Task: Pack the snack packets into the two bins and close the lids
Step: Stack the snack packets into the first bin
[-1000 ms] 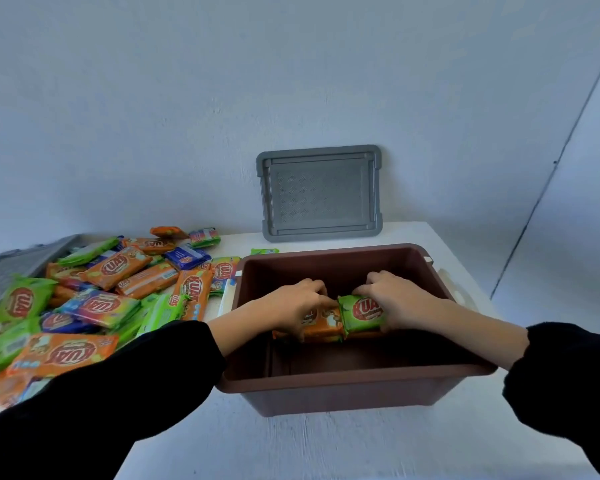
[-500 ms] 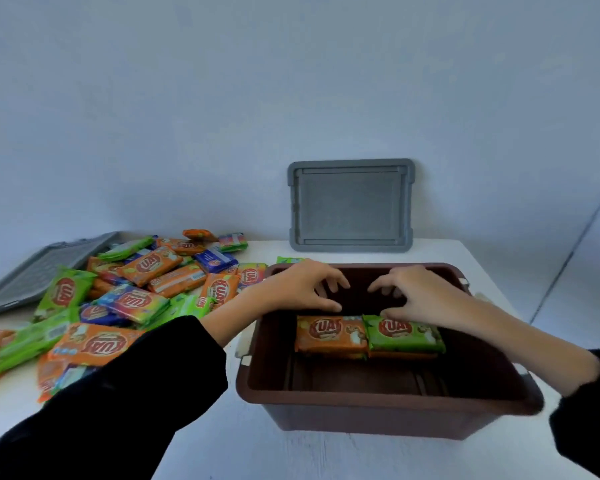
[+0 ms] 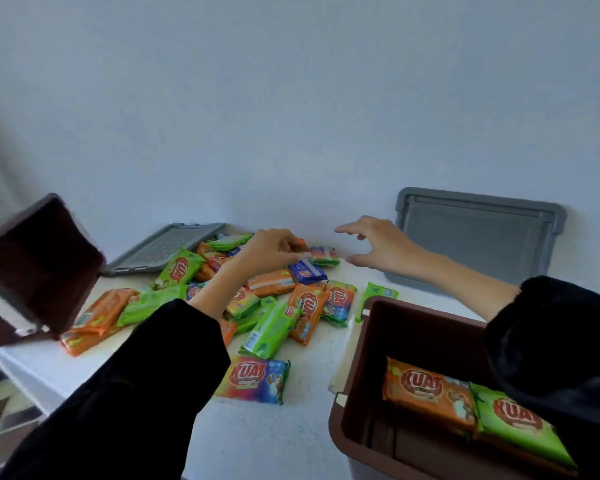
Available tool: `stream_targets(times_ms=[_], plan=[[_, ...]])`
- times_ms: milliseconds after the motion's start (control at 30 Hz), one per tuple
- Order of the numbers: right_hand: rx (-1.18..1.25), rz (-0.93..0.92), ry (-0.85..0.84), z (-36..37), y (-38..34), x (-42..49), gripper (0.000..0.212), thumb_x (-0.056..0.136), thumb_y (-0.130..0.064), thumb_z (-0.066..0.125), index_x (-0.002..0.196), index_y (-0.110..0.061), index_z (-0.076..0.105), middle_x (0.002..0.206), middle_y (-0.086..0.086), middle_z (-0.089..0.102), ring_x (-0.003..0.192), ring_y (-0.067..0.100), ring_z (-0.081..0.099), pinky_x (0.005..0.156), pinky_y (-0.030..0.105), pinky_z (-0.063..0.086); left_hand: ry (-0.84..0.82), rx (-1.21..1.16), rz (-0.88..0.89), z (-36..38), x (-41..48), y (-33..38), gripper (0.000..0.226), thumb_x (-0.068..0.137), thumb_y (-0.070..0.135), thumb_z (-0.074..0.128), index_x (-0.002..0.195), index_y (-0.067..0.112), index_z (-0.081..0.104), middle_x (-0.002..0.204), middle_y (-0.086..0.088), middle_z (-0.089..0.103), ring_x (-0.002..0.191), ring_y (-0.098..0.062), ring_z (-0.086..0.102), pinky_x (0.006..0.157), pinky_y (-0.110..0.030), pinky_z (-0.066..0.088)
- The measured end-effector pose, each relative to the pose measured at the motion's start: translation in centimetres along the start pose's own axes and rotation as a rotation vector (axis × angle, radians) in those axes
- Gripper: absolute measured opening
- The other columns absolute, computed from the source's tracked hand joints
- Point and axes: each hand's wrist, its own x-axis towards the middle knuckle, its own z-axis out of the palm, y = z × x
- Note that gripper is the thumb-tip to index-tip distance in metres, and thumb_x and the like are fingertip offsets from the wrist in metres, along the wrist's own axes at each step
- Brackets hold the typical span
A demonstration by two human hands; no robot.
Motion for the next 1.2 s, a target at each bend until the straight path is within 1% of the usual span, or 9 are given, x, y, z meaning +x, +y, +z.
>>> stream_targets(times_ms=[133,300,467,567,733,867,967,1067,1200], plan=[[-0.013,-0.113,-0.193,4.6,0.4,5.0,0.058,0.082,-0.025,0.068,0.135,-0.022,0.046,0.118,0.012,0.053,0.109,0.027,0.052,0.079,0.027,0.035,-0.052,0.023,-0.188,2.7,-1.0,-3.9,0.044,0.086,0.028,0.062,0.125,0.011,0.053,0.122,-0.011,0.059,0.109,-0.024,0.056,0.093,-0.035,0.047],[-0.052,-0.263,-0.5,9.1,2.1,8.1,0.068,0.078,-0.028,0.072,0.139,-0.021,0.042,0.144,0.007,0.039,0.132,0.022,0.037,0.104,0.026,0.027,-0.109,0.05,-0.248,6.4,-3.0,-6.3,0.067,0.081,0.045,0.064,0.138,0.018,0.039,0.14,-0.007,0.042,0.126,-0.022,0.042,0.103,-0.035,0.039],[-0.145,-0.375,-0.667,12.0,2.6,8.2,0.085,0.07,-0.03,0.079,0.143,-0.021,0.035,0.15,0.003,0.03,0.137,0.018,0.028,0.109,0.026,0.021,-0.15,0.125,-0.31,9.2,-4.1,-6.6,0.087,0.075,0.053,0.067,0.145,0.023,0.024,0.146,-0.006,0.031,0.133,-0.025,0.032,0.106,-0.039,0.035],[-0.164,-0.421,-0.637,12.6,2.9,8.1,0.084,0.07,-0.028,0.079,0.142,-0.018,0.037,0.148,0.003,0.034,0.136,0.017,0.029,0.109,0.026,0.021,-0.094,0.149,-0.311,9.7,-4.1,-6.6,0.085,0.075,0.051,0.067,0.144,0.024,0.025,0.144,-0.005,0.037,0.131,-0.023,0.035,0.103,-0.038,0.037],[-0.178,-0.467,-0.557,12.6,3.3,8.0,0.077,0.068,-0.036,0.078,0.136,-0.018,0.046,0.136,0.003,0.047,0.124,0.017,0.041,0.1,0.028,0.034,0.003,0.147,-0.287,9.5,-4.3,-6.5,0.082,0.073,0.045,0.071,0.14,0.016,0.035,0.136,-0.003,0.05,0.121,-0.018,0.049,0.095,-0.031,0.045],[-0.263,-0.535,-0.554,12.5,3.0,7.7,0.078,0.073,-0.034,0.075,0.14,-0.015,0.039,0.141,0.004,0.042,0.13,0.018,0.037,0.105,0.029,0.033,0.059,0.117,-0.306,9.3,-4.8,-6.7,0.082,0.071,0.045,0.073,0.14,0.016,0.038,0.136,-0.002,0.052,0.121,-0.017,0.05,0.094,-0.03,0.045],[-0.265,-0.535,-0.564,12.2,2.7,7.4,0.078,0.071,-0.031,0.076,0.14,-0.022,0.039,0.134,0.003,0.047,0.121,0.019,0.046,0.094,0.03,0.04,0.091,0.095,-0.326,9.0,-5.0,-6.7,0.083,0.069,0.044,0.075,0.139,0.015,0.039,0.133,-0.003,0.054,0.118,-0.018,0.053,0.092,-0.031,0.048],[-0.34,-0.497,-0.506,11.4,3.0,7.5,0.075,0.066,-0.034,0.078,0.133,-0.023,0.047,0.124,0.002,0.051,0.109,0.018,0.051,0.081,0.026,0.042,0.114,0.062,-0.32,8.1,-5.1,-6.4,0.085,0.067,0.039,0.078,0.138,0.013,0.041,0.133,-0.004,0.055,0.119,-0.018,0.053,0.095,-0.033,0.048],[-0.324,-0.322,-0.348,8.1,4.8,6.6,0.071,0.063,-0.038,0.079,0.127,-0.024,0.052,0.116,0.003,0.054,0.105,0.021,0.053,0.081,0.027,0.041,0.138,-0.007,-0.207,5.6,-4.2,-4.4,0.081,0.066,0.033,0.081,0.136,0.015,0.044,0.133,-0.003,0.055,0.118,-0.017,0.054,0.095,-0.027,0.045]])
